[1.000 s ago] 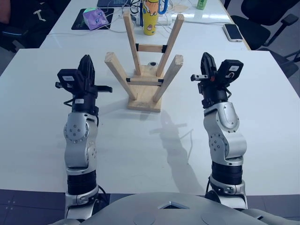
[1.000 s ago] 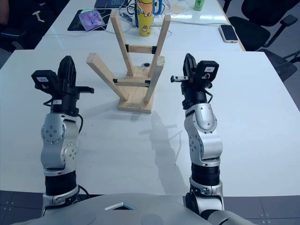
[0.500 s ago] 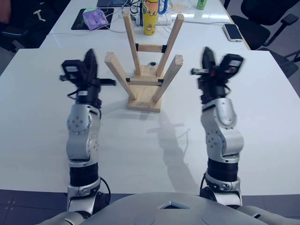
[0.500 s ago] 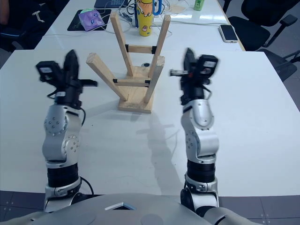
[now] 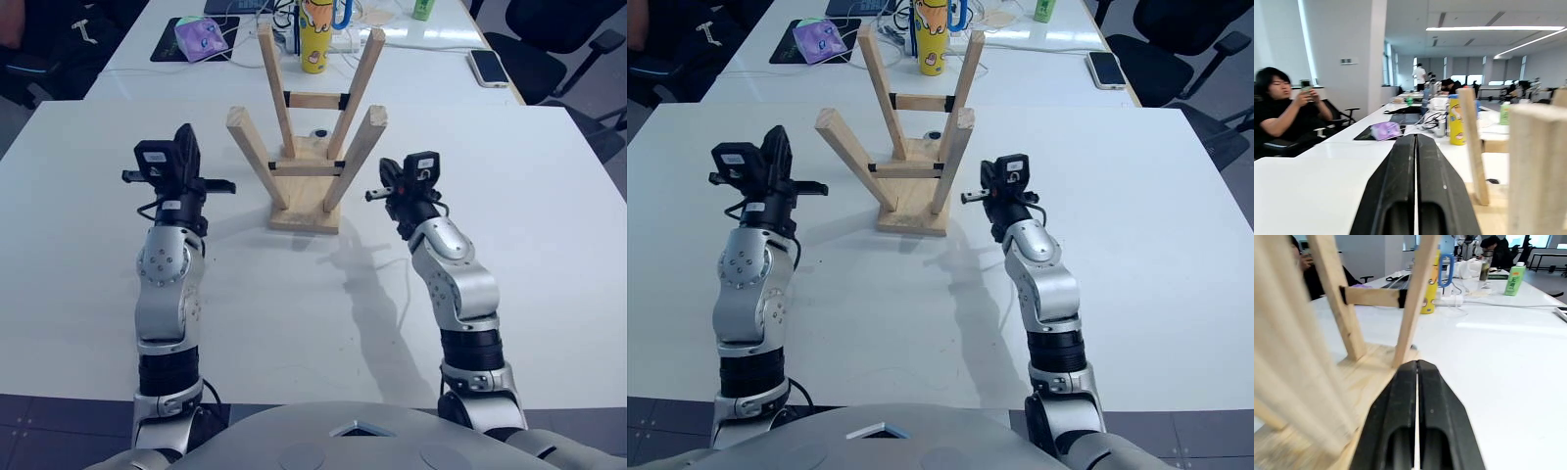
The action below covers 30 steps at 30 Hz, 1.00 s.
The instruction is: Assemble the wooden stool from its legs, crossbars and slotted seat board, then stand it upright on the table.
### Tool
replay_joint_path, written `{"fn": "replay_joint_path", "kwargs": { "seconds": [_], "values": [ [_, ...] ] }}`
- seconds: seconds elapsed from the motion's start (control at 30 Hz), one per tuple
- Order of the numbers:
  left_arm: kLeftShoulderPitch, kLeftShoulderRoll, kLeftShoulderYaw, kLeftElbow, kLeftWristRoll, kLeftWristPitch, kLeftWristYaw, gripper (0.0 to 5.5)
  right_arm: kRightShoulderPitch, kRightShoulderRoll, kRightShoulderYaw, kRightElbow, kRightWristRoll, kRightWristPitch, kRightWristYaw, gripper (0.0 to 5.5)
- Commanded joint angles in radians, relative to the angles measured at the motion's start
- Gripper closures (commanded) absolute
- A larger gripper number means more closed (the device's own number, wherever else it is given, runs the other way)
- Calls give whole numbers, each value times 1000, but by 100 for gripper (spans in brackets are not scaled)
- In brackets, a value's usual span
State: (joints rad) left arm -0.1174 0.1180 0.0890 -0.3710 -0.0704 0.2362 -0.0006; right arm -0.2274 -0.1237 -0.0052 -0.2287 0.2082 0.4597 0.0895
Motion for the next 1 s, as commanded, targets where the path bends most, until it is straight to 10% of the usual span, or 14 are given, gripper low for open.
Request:
{"fn": "replay_joint_path", "kwargs": {
  "seconds": [0.03, 0.37, 0.6, 1.0],
  "values": [
    [36, -1, -22, 13, 26, -16, -6, 547, -127, 39, -86, -129, 93, -142, 15, 550],
    [206, 93, -140, 257, 23, -8, -232, 547, -622, 37, -160, -134, 239, -148, -21, 550],
    [148, 61, -142, 246, 4, 7, -231, 547, -21, 44, 190, 190, 239, 428, 9, 550],
    [181, 48, -171, 234, 13, 13, -237, 547, -494, 129, -272, 9, 618, 120, 3, 550]
  ]
}}
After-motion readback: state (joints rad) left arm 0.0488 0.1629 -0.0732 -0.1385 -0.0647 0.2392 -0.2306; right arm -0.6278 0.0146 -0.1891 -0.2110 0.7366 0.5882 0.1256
